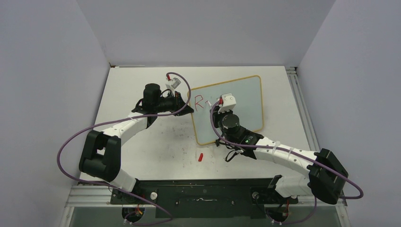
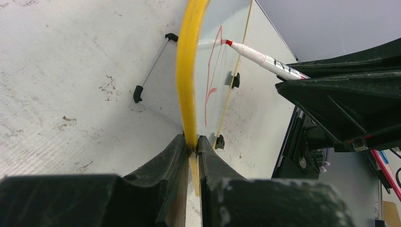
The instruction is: Write a sentence on the whiteboard
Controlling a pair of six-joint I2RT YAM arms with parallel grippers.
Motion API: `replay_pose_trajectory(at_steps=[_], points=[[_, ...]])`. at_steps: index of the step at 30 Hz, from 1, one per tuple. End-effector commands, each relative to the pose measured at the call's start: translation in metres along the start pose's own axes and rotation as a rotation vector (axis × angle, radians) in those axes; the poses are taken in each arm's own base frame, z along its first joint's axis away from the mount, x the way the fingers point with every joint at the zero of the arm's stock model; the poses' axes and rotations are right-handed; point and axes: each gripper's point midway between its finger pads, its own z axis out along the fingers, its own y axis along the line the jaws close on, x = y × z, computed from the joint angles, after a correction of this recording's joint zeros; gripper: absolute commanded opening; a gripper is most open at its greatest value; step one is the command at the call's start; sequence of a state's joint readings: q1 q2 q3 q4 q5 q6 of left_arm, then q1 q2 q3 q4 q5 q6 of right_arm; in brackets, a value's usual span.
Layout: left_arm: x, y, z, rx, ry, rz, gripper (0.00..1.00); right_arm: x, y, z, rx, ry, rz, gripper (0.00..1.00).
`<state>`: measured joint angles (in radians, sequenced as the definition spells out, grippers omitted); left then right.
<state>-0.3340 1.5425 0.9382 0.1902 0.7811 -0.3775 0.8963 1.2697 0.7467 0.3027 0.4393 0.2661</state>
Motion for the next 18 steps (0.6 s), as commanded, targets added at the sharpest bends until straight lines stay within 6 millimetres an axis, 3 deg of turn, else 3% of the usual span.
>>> replay_pose_trajectory(at_steps=[1, 18], points=[[-0.025, -0.021, -0.005, 0.041, -0.053, 0.088, 0.00, -0.019, -0.004, 0.002, 0.021, -0.050, 0.039, 0.05], [-0.025, -0.021, -0.004, 0.043, -0.053, 0.088, 0.00, 0.015, 0.004, -0.010, -0.012, 0.011, 0.052, 0.05]])
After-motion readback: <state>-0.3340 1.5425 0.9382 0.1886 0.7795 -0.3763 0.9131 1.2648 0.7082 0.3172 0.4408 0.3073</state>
